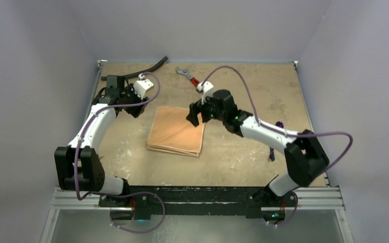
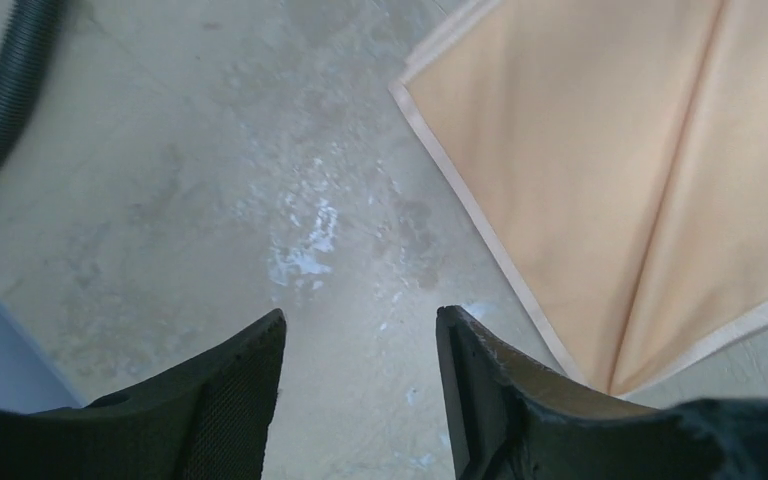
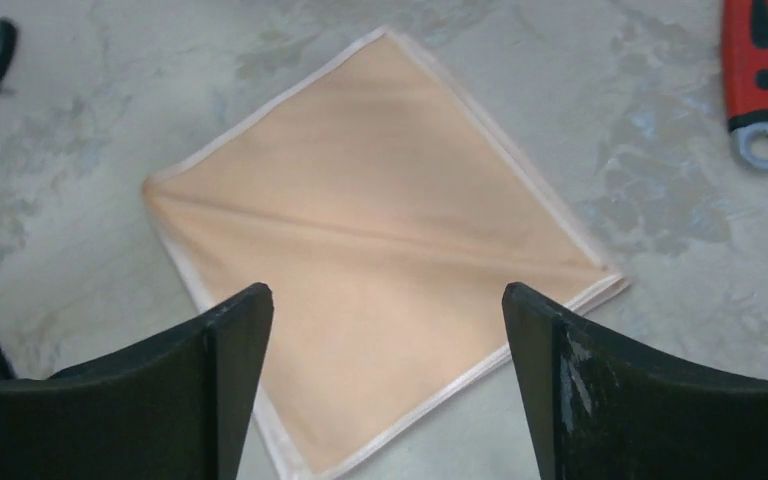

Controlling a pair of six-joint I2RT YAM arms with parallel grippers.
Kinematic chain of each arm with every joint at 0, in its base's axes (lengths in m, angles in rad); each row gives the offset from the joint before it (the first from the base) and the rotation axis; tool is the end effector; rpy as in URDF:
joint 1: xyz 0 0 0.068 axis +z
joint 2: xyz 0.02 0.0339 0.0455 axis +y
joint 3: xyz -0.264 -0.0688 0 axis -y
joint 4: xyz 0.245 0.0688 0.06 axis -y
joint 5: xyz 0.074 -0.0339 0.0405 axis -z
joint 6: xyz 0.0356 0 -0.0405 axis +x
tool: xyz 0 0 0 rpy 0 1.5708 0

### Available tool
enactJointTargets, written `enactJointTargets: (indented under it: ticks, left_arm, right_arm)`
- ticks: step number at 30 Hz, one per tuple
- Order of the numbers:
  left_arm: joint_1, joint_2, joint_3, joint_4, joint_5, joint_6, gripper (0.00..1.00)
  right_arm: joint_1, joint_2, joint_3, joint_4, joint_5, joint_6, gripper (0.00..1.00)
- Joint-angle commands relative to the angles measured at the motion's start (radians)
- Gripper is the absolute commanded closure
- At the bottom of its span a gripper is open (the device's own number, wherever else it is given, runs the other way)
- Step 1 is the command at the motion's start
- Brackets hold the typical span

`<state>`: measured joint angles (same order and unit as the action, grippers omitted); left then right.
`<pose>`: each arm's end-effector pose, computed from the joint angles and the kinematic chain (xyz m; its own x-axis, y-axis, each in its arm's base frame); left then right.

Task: Fold the napkin into a case and place the utensils inside
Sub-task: Smooth out the upper triangle-folded napkin at the center of the board, then pick up the upper triangle-folded napkin from the center of the board.

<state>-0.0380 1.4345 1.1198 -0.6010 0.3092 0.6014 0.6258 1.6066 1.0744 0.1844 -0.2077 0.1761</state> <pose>0.3008 -0.0223 0.2707 -0.5281 0.5594 -0.6389 0.6309 0.7620 0.1457 0.2983 0.2246 0.2676 -0.3999 -0.0775 -0.9133 -0.6706 0.7040 0.2339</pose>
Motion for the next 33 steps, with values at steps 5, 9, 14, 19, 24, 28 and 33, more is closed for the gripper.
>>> enactJointTargets:
  ticks: [5,9,14,19,24,28,33]
  left_arm:
    - [0.012,-0.025,0.007,0.09,0.184,0.143,0.43]
    - [0.013,0.019,0.035,-0.056,0.323,0.357,0.44]
    - [0.011,-0.018,0.022,-0.077,0.374,0.488,0.44]
    - [0.01,-0.064,0.06,-0.063,0.372,0.488,0.4]
    - [0.006,-0.098,0.053,-0.21,0.387,0.609,0.4]
    - [-0.005,-0.192,-0.118,-0.246,0.35,0.77,0.41]
    - [-0.019,-0.303,-0.304,-0.232,0.318,0.913,0.41]
  right_arm:
    - [0.079,-0.299,-0.328,0.292,0.149,-0.165,0.02]
    - [0.137,-0.334,-0.317,0.187,0.145,-0.381,0.02]
    - [0.224,-0.39,-0.316,0.132,0.447,-0.479,0.02]
    - [0.189,-0.464,-0.289,0.224,0.561,-0.304,0.02]
    - [0.2,-0.363,-0.141,-0.007,0.481,-0.41,0.02]
    - [0.256,-0.36,-0.159,-0.099,0.409,-0.527,0.02]
    - [0.302,-0.412,-0.27,-0.088,0.247,-0.639,0.02]
